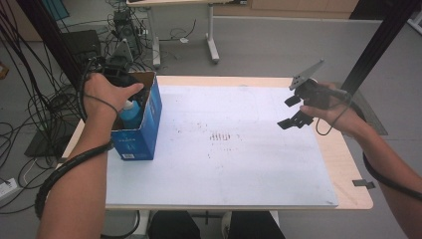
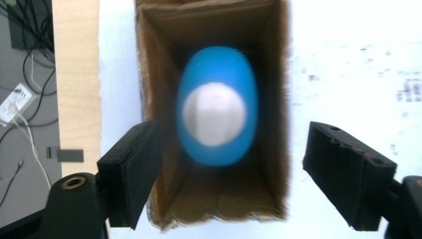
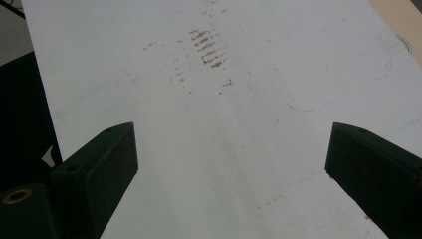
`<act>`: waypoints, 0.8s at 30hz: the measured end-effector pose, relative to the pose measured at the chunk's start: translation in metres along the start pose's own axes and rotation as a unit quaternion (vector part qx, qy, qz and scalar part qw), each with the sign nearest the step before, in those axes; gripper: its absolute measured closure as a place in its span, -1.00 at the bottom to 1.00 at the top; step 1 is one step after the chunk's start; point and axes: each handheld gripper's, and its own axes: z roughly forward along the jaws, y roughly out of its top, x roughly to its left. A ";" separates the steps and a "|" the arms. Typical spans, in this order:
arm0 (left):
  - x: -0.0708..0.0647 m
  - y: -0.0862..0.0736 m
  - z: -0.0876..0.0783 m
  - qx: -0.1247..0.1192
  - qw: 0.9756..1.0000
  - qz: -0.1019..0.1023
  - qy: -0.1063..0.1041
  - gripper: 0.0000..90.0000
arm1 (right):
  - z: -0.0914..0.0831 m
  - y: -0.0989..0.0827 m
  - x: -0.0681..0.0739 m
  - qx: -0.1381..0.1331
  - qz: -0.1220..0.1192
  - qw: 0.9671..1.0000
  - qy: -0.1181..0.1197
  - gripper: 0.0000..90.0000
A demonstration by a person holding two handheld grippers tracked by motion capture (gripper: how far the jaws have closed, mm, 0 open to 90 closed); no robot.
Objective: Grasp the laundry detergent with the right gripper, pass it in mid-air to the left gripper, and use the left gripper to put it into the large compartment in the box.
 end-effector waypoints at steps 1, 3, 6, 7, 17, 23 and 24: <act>-0.004 0.001 -0.004 -0.004 1.000 0.005 -0.001 -0.52 | 0.000 0.000 0.000 0.002 0.002 1.000 -0.001 -0.86; -0.014 0.002 -0.011 -0.011 1.000 0.019 -0.005 -0.54 | 0.000 0.000 0.000 0.003 0.004 1.000 -0.003 -0.86; -0.031 0.006 -0.019 -0.019 0.999 0.037 -0.013 -0.58 | -0.001 0.001 -0.001 0.002 0.010 1.000 -0.007 -0.87; -0.035 0.007 -0.020 -0.021 0.999 0.042 -0.015 -0.58 | -0.002 0.001 -0.002 0.002 0.010 1.000 -0.007 -0.87; -0.088 0.025 -0.015 -0.027 0.994 0.090 -0.053 -0.63 | -0.002 -0.002 -0.011 0.005 0.023 1.000 -0.017 -0.87; -0.111 0.034 -0.009 -0.026 0.992 0.108 -0.062 -0.66 | 0.001 -0.002 -0.016 0.010 0.034 0.999 -0.027 -0.87; -0.113 0.035 -0.008 -0.029 0.992 0.110 -0.063 -0.66 | 0.000 -0.002 -0.017 0.011 0.036 0.999 -0.029 -0.87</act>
